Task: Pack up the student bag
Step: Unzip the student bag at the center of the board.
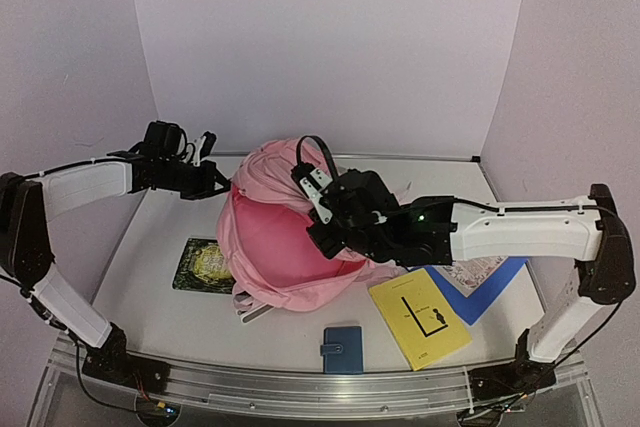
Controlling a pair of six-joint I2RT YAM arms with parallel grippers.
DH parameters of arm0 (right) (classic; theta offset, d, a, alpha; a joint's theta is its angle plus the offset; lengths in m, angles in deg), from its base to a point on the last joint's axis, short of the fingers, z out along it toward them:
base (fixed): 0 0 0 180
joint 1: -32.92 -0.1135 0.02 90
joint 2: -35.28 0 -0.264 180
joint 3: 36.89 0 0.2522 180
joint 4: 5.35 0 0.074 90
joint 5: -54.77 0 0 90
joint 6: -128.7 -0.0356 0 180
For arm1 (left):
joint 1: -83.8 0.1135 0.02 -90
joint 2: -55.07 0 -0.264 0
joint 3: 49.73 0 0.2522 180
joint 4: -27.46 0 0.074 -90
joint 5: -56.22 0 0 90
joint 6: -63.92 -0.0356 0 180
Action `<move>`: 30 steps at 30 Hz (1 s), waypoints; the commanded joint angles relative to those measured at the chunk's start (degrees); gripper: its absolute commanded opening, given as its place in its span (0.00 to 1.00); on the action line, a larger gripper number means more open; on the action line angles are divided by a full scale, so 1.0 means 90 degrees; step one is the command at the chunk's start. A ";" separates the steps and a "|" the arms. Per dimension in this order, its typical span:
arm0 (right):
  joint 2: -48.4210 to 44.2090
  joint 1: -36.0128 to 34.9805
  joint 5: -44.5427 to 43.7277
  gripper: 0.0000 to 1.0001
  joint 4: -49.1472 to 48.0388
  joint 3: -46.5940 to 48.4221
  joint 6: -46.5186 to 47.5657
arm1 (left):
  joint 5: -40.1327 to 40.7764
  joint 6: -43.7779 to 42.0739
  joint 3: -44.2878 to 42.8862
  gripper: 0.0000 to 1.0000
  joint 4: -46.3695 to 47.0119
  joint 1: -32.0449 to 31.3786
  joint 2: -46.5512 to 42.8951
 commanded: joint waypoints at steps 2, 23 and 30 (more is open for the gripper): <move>-0.1163 -0.0087 0.0904 0.00 -0.0459 -0.0025 0.0212 | 0.0531 -0.0651 -0.0923 0.00 -0.0213 0.0439 0.0391; -0.0771 -0.0087 0.1813 0.00 0.0105 0.0583 0.0628 | -0.0816 -0.1592 -0.3885 0.09 -0.0737 0.0492 0.3093; -0.0644 -0.0087 0.1706 0.00 0.0099 0.0661 0.0463 | -0.0746 -0.1505 -0.4529 0.16 -0.0762 0.0492 0.3706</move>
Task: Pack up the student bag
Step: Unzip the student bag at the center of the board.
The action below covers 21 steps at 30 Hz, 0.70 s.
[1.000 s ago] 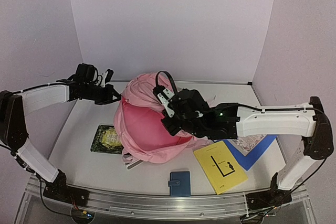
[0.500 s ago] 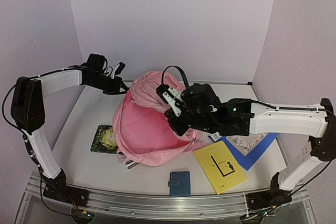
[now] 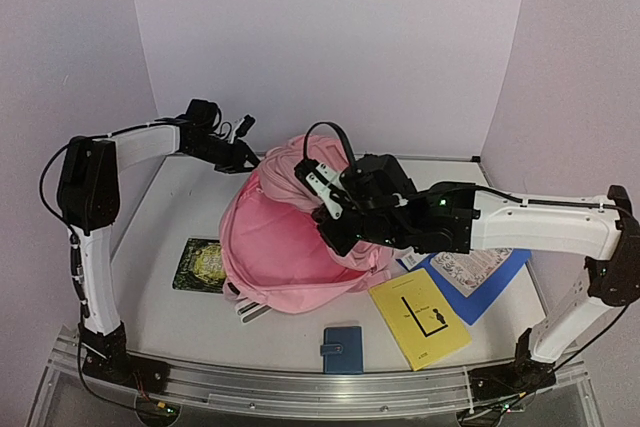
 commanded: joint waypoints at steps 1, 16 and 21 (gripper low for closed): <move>-0.0111 -0.0235 0.0451 0.00 -0.0636 0.0563 0.0001 | 0.0840 0.0127 -0.0632 0.18 0.0615 0.0379 0.0364; 0.0532 -0.0035 -0.2579 0.00 -0.0287 0.1333 -0.2168 | 0.3619 0.1586 0.1221 0.76 0.0482 0.0465 -0.1727; 0.1009 0.0099 -0.2988 0.00 -0.0147 0.1761 -0.2333 | 0.3322 0.2190 0.2486 0.84 0.0688 0.0457 -0.2878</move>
